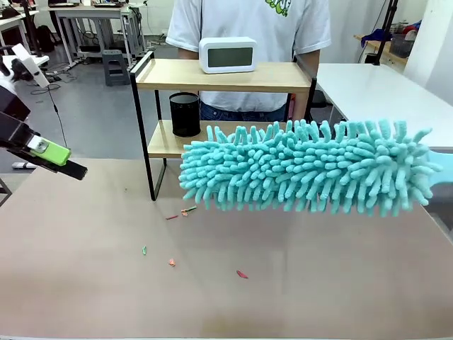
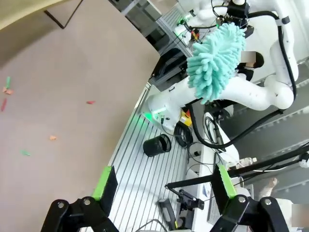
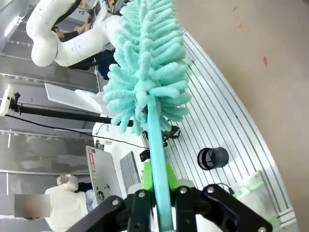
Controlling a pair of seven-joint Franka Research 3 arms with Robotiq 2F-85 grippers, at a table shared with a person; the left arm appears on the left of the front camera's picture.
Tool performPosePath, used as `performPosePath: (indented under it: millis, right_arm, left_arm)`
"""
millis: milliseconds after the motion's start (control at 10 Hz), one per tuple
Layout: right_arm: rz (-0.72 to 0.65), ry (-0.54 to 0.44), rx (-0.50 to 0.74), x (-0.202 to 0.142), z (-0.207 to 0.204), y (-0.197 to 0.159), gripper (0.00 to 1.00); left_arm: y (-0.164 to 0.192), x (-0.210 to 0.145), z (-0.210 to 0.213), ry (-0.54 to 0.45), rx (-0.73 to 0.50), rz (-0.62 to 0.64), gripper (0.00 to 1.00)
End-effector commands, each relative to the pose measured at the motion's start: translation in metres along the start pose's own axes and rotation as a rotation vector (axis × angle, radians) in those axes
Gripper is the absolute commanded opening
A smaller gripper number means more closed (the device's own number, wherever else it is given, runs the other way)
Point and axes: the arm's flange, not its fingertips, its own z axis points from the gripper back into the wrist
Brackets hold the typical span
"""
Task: Clean the shelf.
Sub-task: Hand the Duster back to the human.
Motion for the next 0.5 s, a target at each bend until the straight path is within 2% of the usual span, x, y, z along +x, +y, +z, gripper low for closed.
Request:
performPosePath:
  millis: [0,100,200,300,400]
  right_arm:
    - [0.002,-0.017,-0.002,0.0,0.005,0.003,0.12]
    - [0.0,0.0,0.0,0.0,0.0,0.0,0.12]
    - [0.035,0.026,0.06,0.011,-0.009,-0.009,0.12]
    - [0.064,0.047,0.084,0.021,-0.017,-0.014,0.12]
    - [0.081,0.067,0.105,0.03,-0.024,-0.018,0.12]
  left_arm:
    - [-0.003,-0.002,0.01,-0.02,-0.004,-0.034,1.0]
    - [0.0,0.0,0.0,0.0,0.0,0.0,1.0]
    - [-0.002,0.011,-0.019,-0.098,-0.055,-0.001,1.0]
    - [-0.002,0.03,-0.041,-0.107,-0.107,-0.04,1.0]
    - [-0.002,0.049,-0.064,-0.069,-0.197,-0.056,1.0]
